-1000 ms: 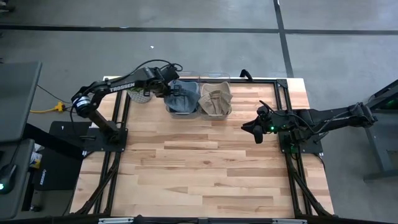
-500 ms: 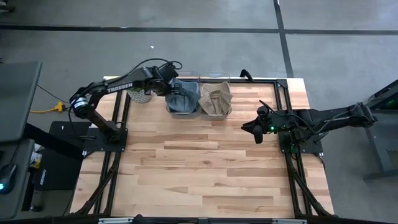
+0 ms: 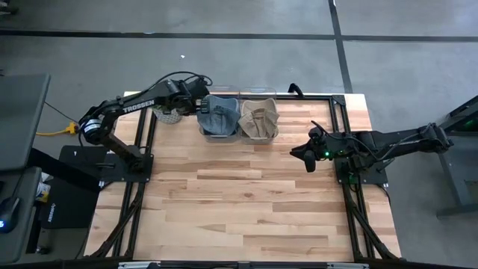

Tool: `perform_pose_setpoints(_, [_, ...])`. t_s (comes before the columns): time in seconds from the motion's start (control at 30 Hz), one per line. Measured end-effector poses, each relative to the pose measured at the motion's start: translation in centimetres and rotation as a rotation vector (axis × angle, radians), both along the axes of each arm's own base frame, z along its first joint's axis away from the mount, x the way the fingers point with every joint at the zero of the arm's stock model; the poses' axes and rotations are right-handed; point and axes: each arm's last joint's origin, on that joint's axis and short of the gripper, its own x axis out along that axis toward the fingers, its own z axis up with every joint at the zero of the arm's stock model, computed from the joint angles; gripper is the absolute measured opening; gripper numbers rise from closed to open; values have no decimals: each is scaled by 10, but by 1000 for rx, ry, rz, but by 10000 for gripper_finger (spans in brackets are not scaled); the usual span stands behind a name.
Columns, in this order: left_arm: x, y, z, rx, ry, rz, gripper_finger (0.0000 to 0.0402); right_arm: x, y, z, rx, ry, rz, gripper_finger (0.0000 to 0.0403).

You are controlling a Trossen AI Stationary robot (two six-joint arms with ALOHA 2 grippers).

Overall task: Pick & Place hat
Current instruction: Put the gray cap into the left transparent bin

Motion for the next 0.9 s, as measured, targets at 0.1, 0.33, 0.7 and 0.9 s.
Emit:
perform_pose_setpoints(0.1, [3, 2, -8, -21, 34, 10, 0, 0, 0, 0, -7, -1, -14, 105])
perform_pose_setpoints(0.33, [10, 5, -14, -35, 15, -2, 0, 0, 0, 0, -5, -1, -12, 105])
perform_pose_setpoints(0.7, [21, 11, -27, -67, 2, -27, 0, 0, 0, 0, 8, -2, -9, 105])
perform_pose_setpoints(0.9, [28, 15, -25, -52, -83, -44, 0, 0, 0, 0, 14, -2, -3, 105])
